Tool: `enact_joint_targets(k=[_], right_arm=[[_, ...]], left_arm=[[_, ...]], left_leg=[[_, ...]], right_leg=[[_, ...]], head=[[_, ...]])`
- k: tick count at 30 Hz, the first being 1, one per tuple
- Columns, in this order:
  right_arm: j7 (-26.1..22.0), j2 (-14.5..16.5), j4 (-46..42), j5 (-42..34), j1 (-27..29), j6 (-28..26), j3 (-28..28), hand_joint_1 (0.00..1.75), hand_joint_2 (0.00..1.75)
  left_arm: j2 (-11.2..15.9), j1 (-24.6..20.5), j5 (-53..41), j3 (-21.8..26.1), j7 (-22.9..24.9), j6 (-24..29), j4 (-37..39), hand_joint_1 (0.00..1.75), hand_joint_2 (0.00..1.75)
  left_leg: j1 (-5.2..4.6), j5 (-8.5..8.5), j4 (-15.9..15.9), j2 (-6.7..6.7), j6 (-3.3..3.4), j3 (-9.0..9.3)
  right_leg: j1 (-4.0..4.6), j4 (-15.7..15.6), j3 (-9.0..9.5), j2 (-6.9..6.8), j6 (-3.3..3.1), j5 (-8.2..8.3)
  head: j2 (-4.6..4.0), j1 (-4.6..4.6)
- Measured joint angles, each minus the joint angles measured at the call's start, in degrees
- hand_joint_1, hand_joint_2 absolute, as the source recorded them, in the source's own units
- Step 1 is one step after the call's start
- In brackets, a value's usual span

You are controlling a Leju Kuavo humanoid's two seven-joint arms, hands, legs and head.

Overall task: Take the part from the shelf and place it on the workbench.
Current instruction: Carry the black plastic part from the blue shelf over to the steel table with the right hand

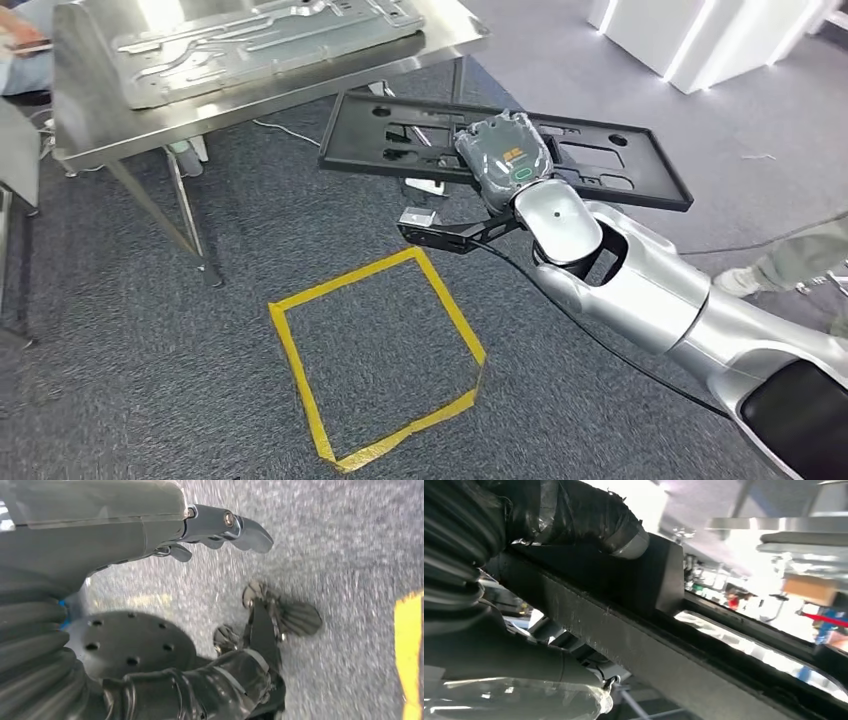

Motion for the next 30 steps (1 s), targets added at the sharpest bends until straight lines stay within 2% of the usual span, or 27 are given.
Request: enact_joint_targets(k=[1,2,3,4,5,6,7,8,9,10,11,12,14,15,16,17,18,20,22,25,27,28,30], right_arm=[[-0.07,-0.02,0.09,0.01,0.15,0.0,0.0,1.75,1.75],[-0.15,-0.02,0.17,0.01,0.23,0.0,0.0,1.75,1.75],[-0.2,-0.02,0.24,0.02,0.21,0.0,0.0,1.75,1.75],[-0.22,-0.02,0.3,0.03,0.09,0.0,0.0,1.75,1.75],[-0.25,-0.01,0.35,0.04,-0.09,0.0,0.0,1.75,1.75],[-0.28,0.01,0.38,0.07,-0.29,-0.01,0.0,1.75,1.75],[-0.32,0.04,0.41,0.08,-0.43,-0.01,0.0,1.75,1.75],[-0.37,0.1,0.44,0.09,-0.51,-0.01,0.0,1.75,1.75],[-0.43,0.21,0.45,0.09,-0.58,-0.01,0.0,1.75,1.75],[-0.46,0.31,0.48,0.09,-0.66,0.01,0.0,1.75,1.75],[-0.49,0.43,0.49,0.1,-0.77,0.02,0.0,1.75,1.75],[-0.49,0.52,0.52,0.11,-0.95,0.06,0.0,1.75,1.75],[-0.52,0.57,0.6,0.18,-1.21,0.2,0.0,1.75,1.75],[-0.61,0.58,0.67,0.21,-1.26,0.32,0.0,1.75,1.75],[-0.72,0.58,0.73,0.22,-1.24,0.42,0.0,1.75,1.75],[-0.83,0.59,0.79,0.22,-1.2,0.51,0.0,1.75,1.75],[-0.91,0.6,0.82,0.22,-1.18,0.55,0.0,1.75,1.75],[-0.93,0.61,0.87,0.23,-1.18,0.56,0.0,1.75,1.75],[-0.94,0.66,0.92,0.23,-1.28,0.54,0.0,1.75,1.75],[-0.95,0.97,1.02,0.22,-1.38,0.51,0.0,1.75,1.75],[-0.95,1.21,1.04,0.22,-1.39,0.45,0.0,1.75,1.75],[-0.95,1.23,1.08,0.22,-1.44,0.4,0.0,1.75,1.75],[-0.95,1.19,1.17,0.16,-1.59,0.14,0.0,1.75,1.75]], left_arm=[[-0.04,-0.04,0.01,0.0,0.0,-0.01,0.0,0.0,1.75],[-0.07,-0.04,0.03,0.0,0.0,-0.02,0.0,0.0,1.75],[-0.08,-0.02,0.07,0.0,0.0,-0.03,0.0,0.0,1.75],[-0.09,0.0,0.12,0.0,0.0,-0.02,0.0,0.0,1.75],[-0.09,0.01,0.18,0.0,0.0,0.0,0.0,0.0,1.75],[-0.09,-0.02,0.24,0.0,0.03,0.02,0.0,0.0,1.75],[-0.08,-0.07,0.29,0.0,0.08,0.03,0.0,0.0,1.75],[-0.08,-0.08,0.36,0.0,0.14,0.04,0.0,0.0,1.75],[-0.06,-0.02,0.43,0.0,0.24,0.03,0.0,0.0,1.75],[-0.05,0.1,0.48,-0.01,0.29,0.03,0.0,0.0,1.75],[-0.04,0.23,0.53,-0.01,0.34,0.03,0.0,0.0,1.75],[-0.03,0.29,0.59,-0.02,0.37,0.03,0.0,0.0,1.75],[-0.03,0.2,0.78,-0.02,0.44,0.04,0.0,0.0,1.75],[-0.03,0.12,0.86,-0.02,0.52,0.03,0.0,0.0,1.75],[-0.04,0.08,0.89,-0.02,0.64,0.03,0.0,0.0,1.75],[-0.05,0.07,0.84,-0.02,0.8,0.03,0.0,0.0,1.75],[-0.07,0.09,0.76,-0.02,0.92,0.03,0.0,0.0,1.75],[-0.07,0.15,0.63,-0.02,0.7,-0.09,0.0,0.0,1.75],[-0.07,0.19,0.6,-0.04,-0.12,-0.35,0.0,0.0,1.75],[-0.03,0.32,0.58,-0.15,-1.01,-0.69,0.0,0.0,1.75],[-0.01,0.35,0.59,-0.23,-1.21,-0.78,0.0,0.0,1.75],[-0.01,0.32,0.59,-0.27,-1.26,-0.8,0.0,0.0,1.75],[-0.01,0.25,0.59,-0.39,-1.3,-0.86,0.0,0.0,1.75]], left_leg=[[0.02,-0.01,0.09,-0.87,0.01,-0.02],[0.06,-0.05,0.24,-1.76,-0.01,-0.03],[0.13,-0.12,0.45,-2.7,-0.09,-0.04],[0.23,-0.24,0.71,-3.65,-0.25,-0.07],[0.26,-0.38,1.01,-4.52,-0.51,-0.24],[0.31,-0.46,1.33,-5.32,-0.81,-0.55],[0.43,-0.4,1.52,-6.08,-1.19,-0.92],[0.56,-0.23,1.47,-6.85,-1.6,-1.29],[0.72,0.01,1.36,-7.69,-2.01,-1.56],[0.84,0.11,1.26,-7.74,-2.37,-1.79],[0.72,-0.19,1.65,-6.63,-2.67,-2.12],[0.61,-1.08,3.16,-4.71,-2.94,-2.89],[0.5,-4.13,9.29,-0.46,-3.35,-5.85],[0.6,-5.52,12.89,0.49,-3.5,-7.63],[0.66,-6.26,15.47,0.88,-3.57,-8.92],[0.68,-6.05,16.18,1.07,-3.6,-9.27],[0.69,-4.99,14.88,1.2,-3.6,-8.58],[0.65,-1.9,7.69,1.65,-3.46,-4.69],[0.3,-0.39,2.14,2.01,-3.01,-1.6],[-0.03,-0.43,1.24,1.76,-2.06,-1.08],[0.11,-0.32,0.83,1.58,-1.54,-0.67],[0.17,-0.27,0.61,1.55,-1.47,-0.4],[-0.03,-0.38,0.58,1.47,-1.56,-0.11]], right_leg=[[-0.02,2.18,-1.32,0.15,0.11,-0.27],[-0.1,2.09,-1.56,0.19,0.16,0.63],[-0.24,-0.09,-0.77,0.38,0.19,2.44],[-0.48,-3.74,0.77,1.02,0.23,4.64],[-0.8,-7.37,2.39,2.52,0.27,6.17],[-1.08,-10.21,3.68,3.97,0.29,7.05],[-1.17,-11.78,4.38,5.03,0.26,7.25],[-1.07,-12.19,4.61,5.44,0.11,6.97],[-1.01,-12.46,4.73,4.75,-0.21,7.06],[-0.96,-12.7,4.86,3.84,-0.58,7.19],[-1.0,-12.97,5.04,3.02,-0.96,7.31],[-1.08,-13.26,5.21,2.17,-1.37,7.45],[-0.82,-13.42,5.37,0.56,-1.89,7.45],[-0.67,-13.39,5.38,-0.32,-2.09,7.39],[-0.56,-13.35,5.37,-1.12,-2.15,7.31],[-0.49,-13.3,5.38,-1.94,-2.19,7.21],[-0.46,-13.24,5.4,-2.58,-2.15,7.09],[-0.44,-13.12,5.58,-3.65,-1.85,6.79],[-0.23,-13.09,5.66,-4.35,-1.37,6.6],[0.02,-13.45,5.89,-4.76,-0.6,6.74],[-0.06,-13.4,5.99,-4.15,-0.09,6.45],[-0.09,-13.37,6.0,-3.54,-0.52,6.54],[-0.05,-13.48,6.09,-2.55,-2.77,6.39]], head=[[0.0,0.0],[0.0,-0.01],[0.0,0.02],[0.0,0.02],[0.0,0.02],[0.01,-0.03],[0.01,-0.05],[0.01,-0.06],[0.01,-0.08],[0.0,-0.04],[0.0,-0.2],[0.0,-0.44],[0.0,-0.92],[0.0,-0.99],[0.0,-1.01],[0.0,-1.02],[0.0,-1.02],[0.0,-1.02],[0.0,-0.97],[0.0,-0.87],[0.01,-0.79],[0.01,-0.68],[0.01,-0.34]])
